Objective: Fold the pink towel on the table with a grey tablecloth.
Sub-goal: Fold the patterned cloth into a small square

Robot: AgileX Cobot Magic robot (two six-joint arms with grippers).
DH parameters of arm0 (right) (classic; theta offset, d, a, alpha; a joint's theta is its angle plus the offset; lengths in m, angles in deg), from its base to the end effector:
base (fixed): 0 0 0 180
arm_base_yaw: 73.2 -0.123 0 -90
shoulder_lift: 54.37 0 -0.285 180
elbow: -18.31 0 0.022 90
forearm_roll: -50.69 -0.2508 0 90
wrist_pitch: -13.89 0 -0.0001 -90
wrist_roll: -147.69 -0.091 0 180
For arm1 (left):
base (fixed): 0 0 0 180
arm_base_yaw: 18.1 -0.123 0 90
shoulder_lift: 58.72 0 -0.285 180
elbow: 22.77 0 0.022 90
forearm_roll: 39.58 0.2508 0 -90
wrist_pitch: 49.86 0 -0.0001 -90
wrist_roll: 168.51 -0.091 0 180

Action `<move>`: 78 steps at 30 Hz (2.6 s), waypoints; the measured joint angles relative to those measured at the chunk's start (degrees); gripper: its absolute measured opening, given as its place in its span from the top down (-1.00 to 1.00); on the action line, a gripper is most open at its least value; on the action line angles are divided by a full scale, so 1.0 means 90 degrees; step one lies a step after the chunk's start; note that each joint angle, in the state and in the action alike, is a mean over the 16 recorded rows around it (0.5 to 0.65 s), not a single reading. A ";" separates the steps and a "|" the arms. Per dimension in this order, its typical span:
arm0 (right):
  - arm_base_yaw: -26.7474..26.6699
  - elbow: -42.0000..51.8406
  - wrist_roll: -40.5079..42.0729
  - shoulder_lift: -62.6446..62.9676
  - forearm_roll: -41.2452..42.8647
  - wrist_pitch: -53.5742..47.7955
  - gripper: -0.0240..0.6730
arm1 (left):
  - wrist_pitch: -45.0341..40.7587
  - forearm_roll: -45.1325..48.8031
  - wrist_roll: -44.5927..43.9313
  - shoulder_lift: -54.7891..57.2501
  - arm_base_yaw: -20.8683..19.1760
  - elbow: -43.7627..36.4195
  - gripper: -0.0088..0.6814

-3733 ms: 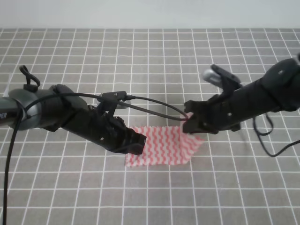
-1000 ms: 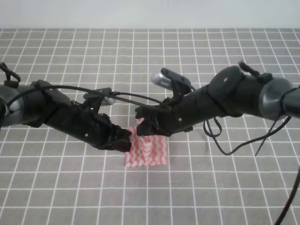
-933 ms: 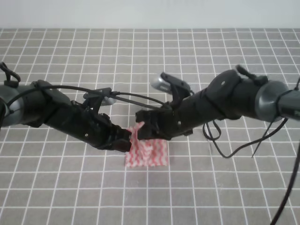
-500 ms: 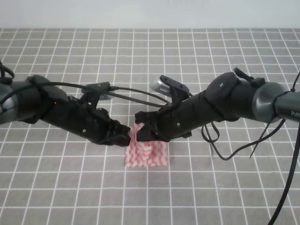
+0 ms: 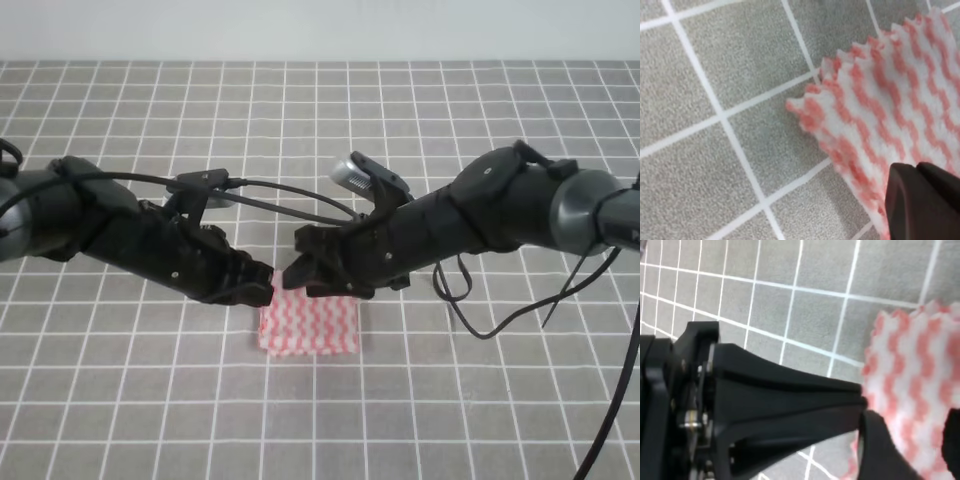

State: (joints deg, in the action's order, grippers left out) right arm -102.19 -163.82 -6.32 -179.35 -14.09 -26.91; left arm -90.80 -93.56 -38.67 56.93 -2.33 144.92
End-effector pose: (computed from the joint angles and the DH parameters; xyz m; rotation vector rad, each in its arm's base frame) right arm 0.3501 0.2556 0.1803 -0.2173 2.6570 1.1969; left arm 0.3402 -0.1463 0.1731 0.6230 2.5837 -0.8167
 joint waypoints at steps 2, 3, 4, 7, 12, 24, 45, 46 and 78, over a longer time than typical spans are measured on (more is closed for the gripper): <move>0.0060 -0.0001 -0.0007 -0.0004 0.0085 -0.0106 0.24 | -0.0003 0.0001 0.0000 -0.0002 0.0000 0.0000 0.98; 0.0089 -0.0001 -0.0009 -0.0004 0.0131 -0.0169 0.23 | -0.0012 0.0001 0.0000 -0.0002 0.0000 0.0000 0.98; 0.0118 -0.0002 -0.0012 -0.0004 0.0180 -0.0235 0.23 | -0.0019 0.0001 0.0000 -0.0005 -0.0001 0.0000 0.98; 0.0182 -0.0002 -0.0041 -0.0014 0.0377 -0.0394 0.34 | -0.0071 0.0000 0.0000 -0.0010 0.0001 0.0000 0.98; 0.0245 -0.0002 -0.0244 -0.0019 0.0913 -0.0612 0.54 | -0.0245 0.0009 -0.0002 -0.0017 0.0008 -0.0002 0.98; 0.0248 -0.0014 -0.0915 -0.0063 0.2078 -0.0675 0.94 | -0.0644 0.0074 -0.0002 0.0076 0.0021 -0.0002 0.98; 0.0295 -0.0202 -0.1233 0.0103 0.2351 0.0204 0.98 | -0.0382 0.0049 -0.0014 -0.0165 0.0021 0.0001 0.98; 0.0297 -0.0217 -0.1233 0.0081 0.2335 0.0278 0.98 | -0.0330 0.0050 -0.0014 -0.0194 0.0021 0.0002 0.98; 0.0444 -0.0277 -0.1227 0.0625 0.2360 0.0299 0.98 | -0.0036 0.0584 -0.0018 0.0066 0.0019 0.0023 0.98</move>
State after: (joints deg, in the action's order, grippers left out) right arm -98.19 -166.31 -17.36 -173.73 7.14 -24.22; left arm -91.12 -88.31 -38.83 57.53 -2.16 145.12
